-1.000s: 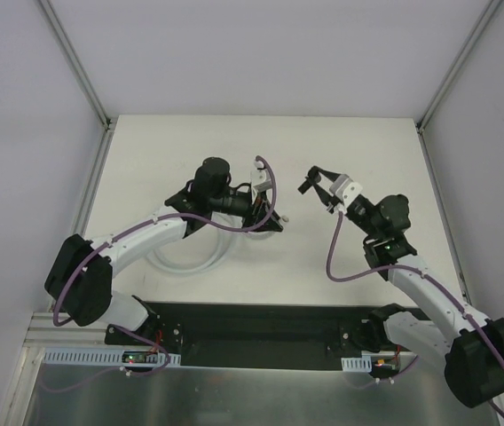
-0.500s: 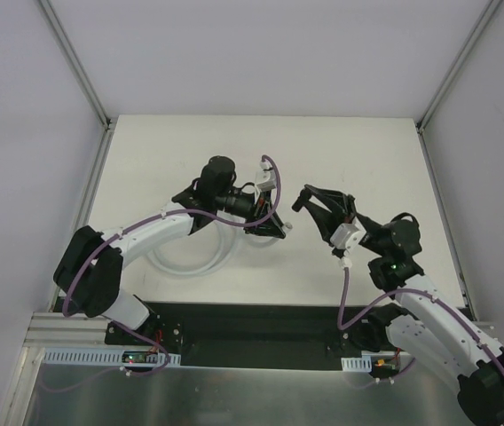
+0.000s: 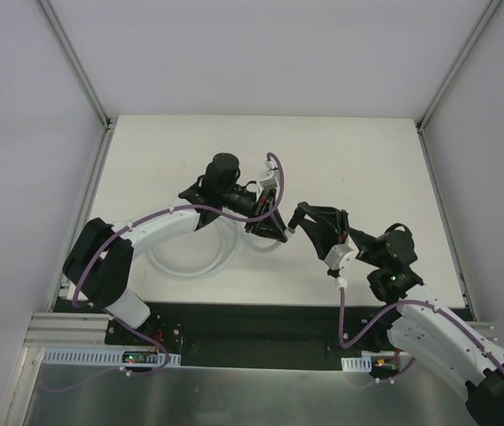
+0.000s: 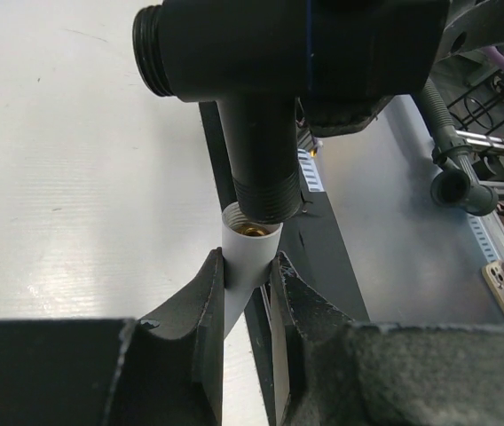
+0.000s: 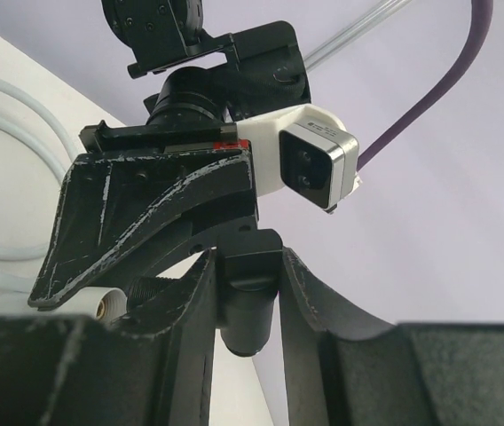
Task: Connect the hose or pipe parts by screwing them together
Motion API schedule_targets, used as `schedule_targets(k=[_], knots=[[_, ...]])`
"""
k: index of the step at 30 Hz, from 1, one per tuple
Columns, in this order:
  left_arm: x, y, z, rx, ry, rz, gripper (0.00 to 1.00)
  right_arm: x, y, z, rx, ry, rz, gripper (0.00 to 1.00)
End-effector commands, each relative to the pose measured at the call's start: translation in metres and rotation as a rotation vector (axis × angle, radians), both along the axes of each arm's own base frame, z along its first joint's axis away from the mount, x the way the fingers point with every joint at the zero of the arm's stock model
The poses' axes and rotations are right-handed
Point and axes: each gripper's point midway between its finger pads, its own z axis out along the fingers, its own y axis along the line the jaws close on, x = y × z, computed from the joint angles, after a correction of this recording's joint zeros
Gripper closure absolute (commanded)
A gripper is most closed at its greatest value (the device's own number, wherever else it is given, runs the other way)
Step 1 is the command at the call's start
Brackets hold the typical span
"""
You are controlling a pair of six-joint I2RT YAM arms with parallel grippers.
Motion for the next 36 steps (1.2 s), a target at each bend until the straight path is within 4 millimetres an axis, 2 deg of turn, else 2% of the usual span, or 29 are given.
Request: schedule_targets(k=[1, 11, 18, 23, 25, 26, 36], knots=[[-0.002, 0.000, 0.024, -0.067, -0.027, -0.062, 1.00, -0.012, -0.004, 0.022, 0.034, -0.116, 0.005, 0.99], [0.003, 0.003, 0.026, -0.085, 0.002, -0.056, 1.00, -0.008, -0.002, 0.009, 0.005, -0.124, -0.032, 0.99], [0.009, 0.001, 0.026, -0.079, 0.026, -0.040, 1.00, -0.014, 0.002, 0.007, 0.002, -0.153, -0.030, 0.99], [0.016, 0.004, 0.038, -0.129, 0.046, -0.025, 1.00, -0.012, 0.004, 0.001, -0.021, -0.161, -0.044, 0.99], [0.021, 0.004, 0.036, -0.132, 0.071, -0.012, 1.00, -0.014, 0.008, -0.003, -0.049, -0.175, -0.047, 0.99], [0.021, 0.005, 0.042, -0.148, 0.072, -0.014, 1.00, -0.012, 0.007, -0.002, -0.044, -0.171, -0.067, 0.99], [0.033, 0.004, 0.036, -0.117, 0.103, 0.053, 1.00, -0.008, 0.013, -0.014, -0.075, -0.072, -0.059, 0.99]])
